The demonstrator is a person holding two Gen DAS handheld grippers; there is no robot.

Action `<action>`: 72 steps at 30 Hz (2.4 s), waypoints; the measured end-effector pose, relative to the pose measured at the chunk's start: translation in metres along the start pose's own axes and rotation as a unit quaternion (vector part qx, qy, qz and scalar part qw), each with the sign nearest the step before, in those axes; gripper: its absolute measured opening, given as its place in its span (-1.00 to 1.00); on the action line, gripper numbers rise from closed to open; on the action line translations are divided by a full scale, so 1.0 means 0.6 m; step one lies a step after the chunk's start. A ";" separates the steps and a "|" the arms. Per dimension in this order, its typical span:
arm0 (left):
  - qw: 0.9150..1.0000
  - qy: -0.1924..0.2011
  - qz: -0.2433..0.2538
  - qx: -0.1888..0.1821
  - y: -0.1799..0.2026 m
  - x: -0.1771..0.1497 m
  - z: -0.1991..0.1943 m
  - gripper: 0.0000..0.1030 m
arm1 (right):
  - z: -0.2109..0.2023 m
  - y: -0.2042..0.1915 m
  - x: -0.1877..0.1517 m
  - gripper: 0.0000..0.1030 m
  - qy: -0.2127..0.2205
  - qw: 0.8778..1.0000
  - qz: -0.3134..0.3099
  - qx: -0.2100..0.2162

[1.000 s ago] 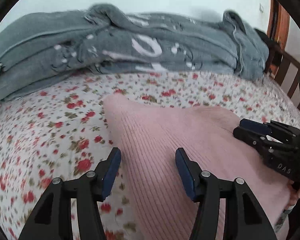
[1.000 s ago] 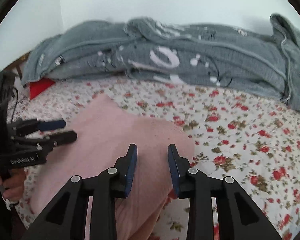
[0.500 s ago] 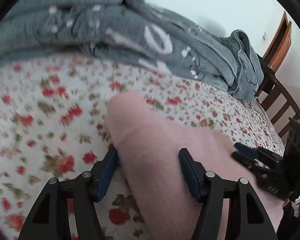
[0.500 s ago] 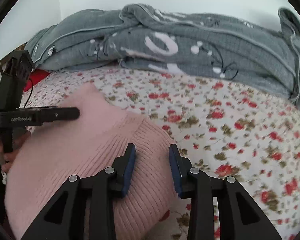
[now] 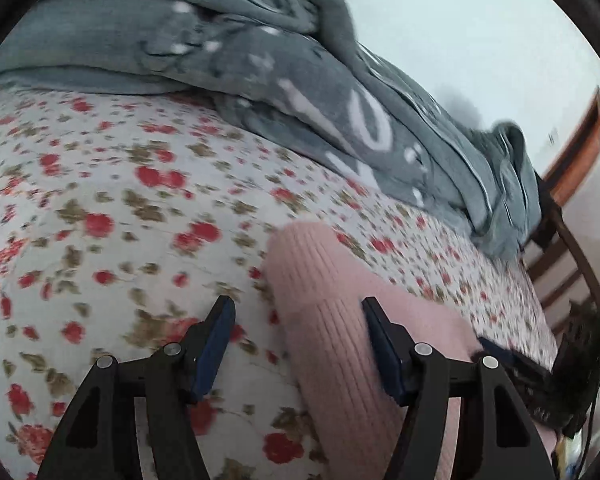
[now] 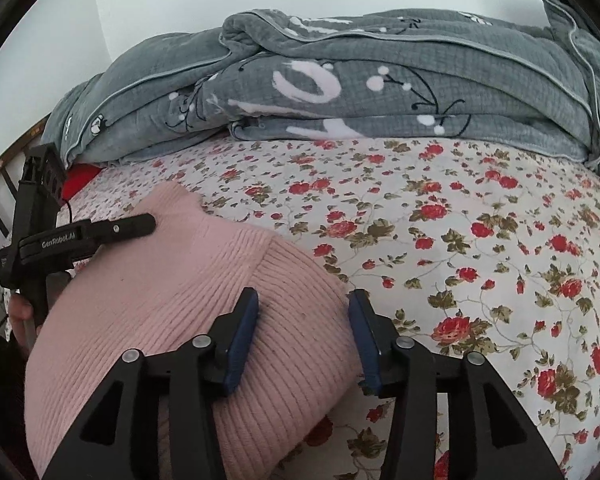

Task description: Fold small clothes

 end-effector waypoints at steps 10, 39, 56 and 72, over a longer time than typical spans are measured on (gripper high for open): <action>1.000 0.017 -0.018 0.013 -0.012 0.004 -0.017 0.27 | -0.022 0.001 0.007 -0.08 0.013 1.000 0.015 0.004; 0.977 0.022 0.191 0.096 0.189 -0.219 -0.183 0.18 | -0.159 -0.080 -0.150 -0.16 0.078 0.993 -0.074 -0.048; 0.971 0.006 0.186 0.146 0.231 -0.253 -0.277 0.16 | -0.264 -0.067 -0.182 -0.14 0.058 0.993 -0.047 -0.091; 0.971 0.072 0.147 0.173 0.304 -0.221 -0.485 0.45 | -0.481 -0.068 -0.184 0.77 0.090 0.988 -0.011 -0.124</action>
Point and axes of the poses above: each gripper's, at about its wrist camera, not at the fingertips, and z roughly the way its jaws point, y to its right, x to its top, the point moved 8 cm from there along z, roughly the way its jaws point, and after that the axes turned 7 degrees about z, right-handed, at the moved point
